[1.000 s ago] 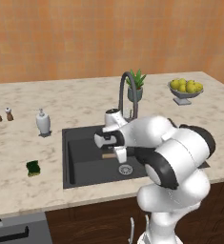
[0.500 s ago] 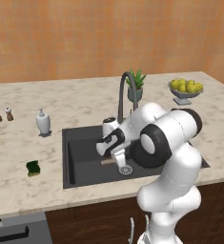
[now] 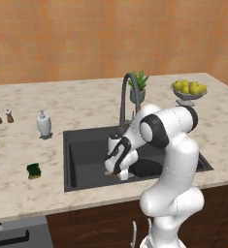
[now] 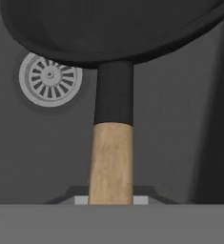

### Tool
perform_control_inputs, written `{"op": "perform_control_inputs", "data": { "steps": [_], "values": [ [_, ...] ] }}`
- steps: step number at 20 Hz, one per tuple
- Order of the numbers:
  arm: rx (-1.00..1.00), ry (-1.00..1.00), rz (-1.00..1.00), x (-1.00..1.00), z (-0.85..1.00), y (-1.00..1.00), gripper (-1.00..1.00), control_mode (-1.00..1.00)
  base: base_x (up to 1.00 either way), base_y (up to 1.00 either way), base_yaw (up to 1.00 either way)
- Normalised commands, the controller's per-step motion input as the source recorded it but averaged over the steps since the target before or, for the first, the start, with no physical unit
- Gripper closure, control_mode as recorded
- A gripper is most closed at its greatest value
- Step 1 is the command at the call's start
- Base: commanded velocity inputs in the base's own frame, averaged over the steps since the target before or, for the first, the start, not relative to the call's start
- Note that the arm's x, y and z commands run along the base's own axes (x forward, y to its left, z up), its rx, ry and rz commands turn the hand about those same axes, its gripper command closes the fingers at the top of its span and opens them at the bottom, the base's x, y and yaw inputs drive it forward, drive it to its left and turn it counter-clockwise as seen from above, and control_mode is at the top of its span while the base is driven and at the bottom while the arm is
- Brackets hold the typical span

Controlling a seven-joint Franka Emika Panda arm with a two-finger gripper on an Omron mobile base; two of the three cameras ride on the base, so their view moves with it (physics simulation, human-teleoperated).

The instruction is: Pick the pan and sponge and place them into the sink. Then turn on the water.

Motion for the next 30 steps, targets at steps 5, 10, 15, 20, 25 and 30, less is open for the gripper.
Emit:
{"op": "perform_control_inputs", "data": {
  "steps": [5, 10, 15, 20, 25, 30],
  "values": [
    [0.08, -0.19, 0.00, 0.33, -0.25, 0.35, 1.00, -1.00, 0.00, 0.00, 0.00],
    [0.03, -0.22, 0.00, 0.39, -0.36, 0.41, 1.00, -1.00, 0.00, 0.00, 0.00],
    [0.00, -0.11, 0.00, 0.29, -0.60, 0.21, -1.00, -1.00, 0.00, 0.00, 0.00],
    [0.00, -0.11, -0.01, 0.04, -0.50, 0.10, -1.00, -1.00, 0.00, 0.00, 0.00],
    [0.02, -0.14, -0.01, -0.11, 0.07, 0.00, -1.00, -1.00, 0.00, 0.00, 0.00],
    [0.07, -0.21, 0.01, -0.46, 0.88, 0.19, -1.00, -1.00, 0.00, 0.00, 0.00]
  ]
}}
